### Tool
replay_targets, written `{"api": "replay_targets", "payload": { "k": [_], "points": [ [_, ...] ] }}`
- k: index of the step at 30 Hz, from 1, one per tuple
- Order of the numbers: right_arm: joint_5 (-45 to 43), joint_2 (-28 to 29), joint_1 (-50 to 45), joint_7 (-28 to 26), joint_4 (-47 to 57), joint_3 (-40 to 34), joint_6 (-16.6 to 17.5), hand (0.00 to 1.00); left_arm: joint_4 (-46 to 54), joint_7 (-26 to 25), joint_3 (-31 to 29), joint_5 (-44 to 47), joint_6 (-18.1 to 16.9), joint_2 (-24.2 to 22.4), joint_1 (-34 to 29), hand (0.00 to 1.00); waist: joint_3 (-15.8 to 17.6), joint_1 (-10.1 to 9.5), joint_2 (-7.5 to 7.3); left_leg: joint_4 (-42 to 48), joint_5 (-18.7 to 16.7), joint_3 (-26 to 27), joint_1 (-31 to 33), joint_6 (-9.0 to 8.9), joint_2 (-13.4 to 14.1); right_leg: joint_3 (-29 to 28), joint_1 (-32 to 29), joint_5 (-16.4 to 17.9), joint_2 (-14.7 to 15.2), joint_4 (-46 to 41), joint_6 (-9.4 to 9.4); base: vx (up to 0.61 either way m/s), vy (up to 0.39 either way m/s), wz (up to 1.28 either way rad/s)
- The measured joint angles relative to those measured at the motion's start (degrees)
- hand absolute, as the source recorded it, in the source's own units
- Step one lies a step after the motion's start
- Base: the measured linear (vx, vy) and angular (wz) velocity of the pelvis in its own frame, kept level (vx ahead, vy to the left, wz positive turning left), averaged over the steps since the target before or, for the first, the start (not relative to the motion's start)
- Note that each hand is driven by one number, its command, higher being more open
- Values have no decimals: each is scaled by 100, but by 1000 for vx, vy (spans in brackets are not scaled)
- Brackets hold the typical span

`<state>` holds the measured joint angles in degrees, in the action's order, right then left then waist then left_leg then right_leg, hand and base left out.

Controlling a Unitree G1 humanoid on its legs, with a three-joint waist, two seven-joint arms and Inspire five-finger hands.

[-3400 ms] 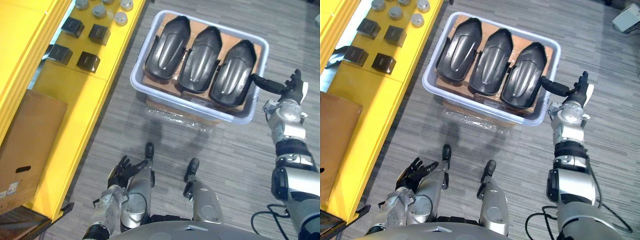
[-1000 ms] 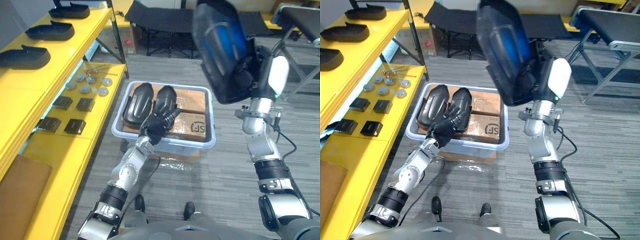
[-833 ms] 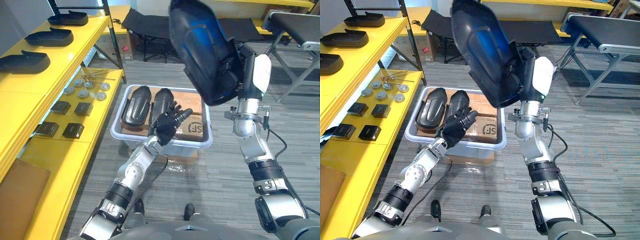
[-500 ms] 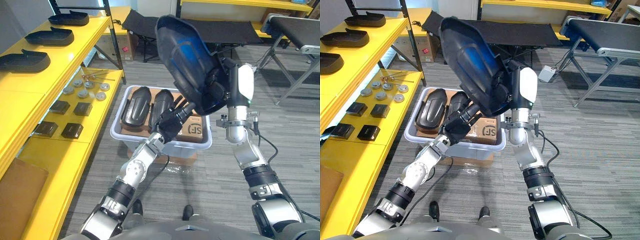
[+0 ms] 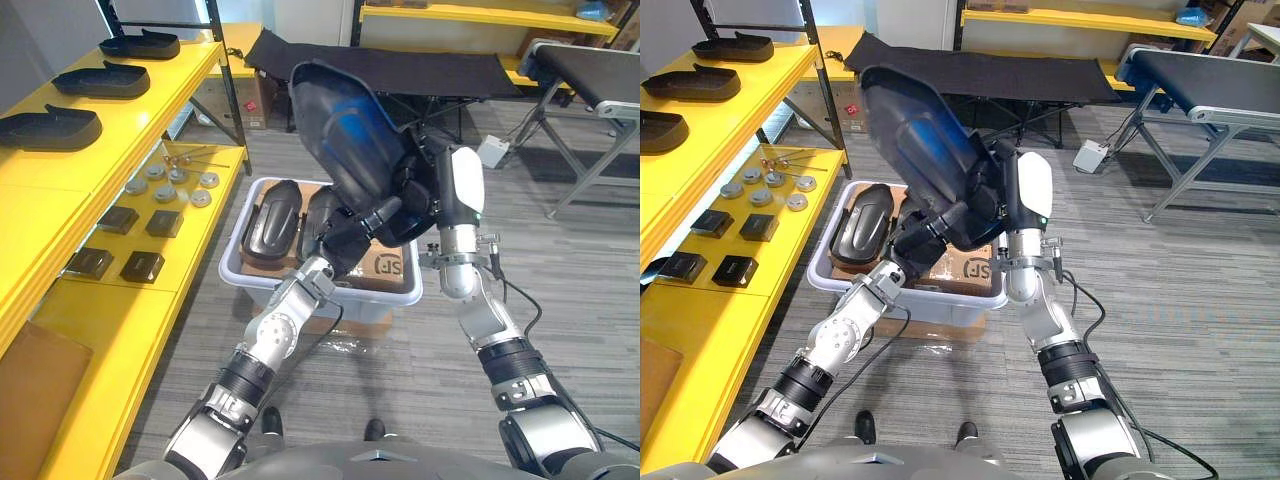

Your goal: Walk over and take three plastic housings, then place them on the shelf

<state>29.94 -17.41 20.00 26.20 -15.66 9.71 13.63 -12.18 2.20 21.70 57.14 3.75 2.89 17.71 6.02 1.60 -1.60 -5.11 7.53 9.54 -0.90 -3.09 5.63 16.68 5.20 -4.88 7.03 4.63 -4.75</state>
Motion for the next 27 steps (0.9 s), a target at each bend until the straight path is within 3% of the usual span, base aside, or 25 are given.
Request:
{"api": "replay_targets", "payload": {
  "k": [5,10,11,18,27],
  "points": [
    [-229,172,-215,-227,7,261,83,0,118,-967,-12,-611,-17,-1,-46,100,-75,-7,-92,0,-21,-17,6,-34,4,11,-4,21,-5,16,-10,-27,-3,1],
    [-449,348,-387,-340,24,410,84,0,167,-1495,-91,-742,-223,-27,-249,100,-98,-10,-123,2,-26,-16,18,-41,-5,18,-23,20,-12,15,-1,0,0,0],
    [-450,391,-413,-359,33,418,84,0,183,-1556,-147,-764,-237,-58,-285,0,-98,-7,-122,2,-26,-14,17,-41,-4,19,-27,22,-16,15,2,0,0,0],
    [-435,716,-812,-469,337,603,83,0,398,-2164,-759,-567,-512,-349,-489,0,-159,16,-56,18,-24,16,-11,-37,-43,20,-39,20,-28,-14,34,0,0,0],
    [-365,875,-973,-449,383,619,84,0,388,-1877,-831,-601,-483,-401,-638,0,-210,24,-25,2,-60,23,-42,-75,-34,13,-16,43,-9,-2,55,0,0,0]
  ]
}}
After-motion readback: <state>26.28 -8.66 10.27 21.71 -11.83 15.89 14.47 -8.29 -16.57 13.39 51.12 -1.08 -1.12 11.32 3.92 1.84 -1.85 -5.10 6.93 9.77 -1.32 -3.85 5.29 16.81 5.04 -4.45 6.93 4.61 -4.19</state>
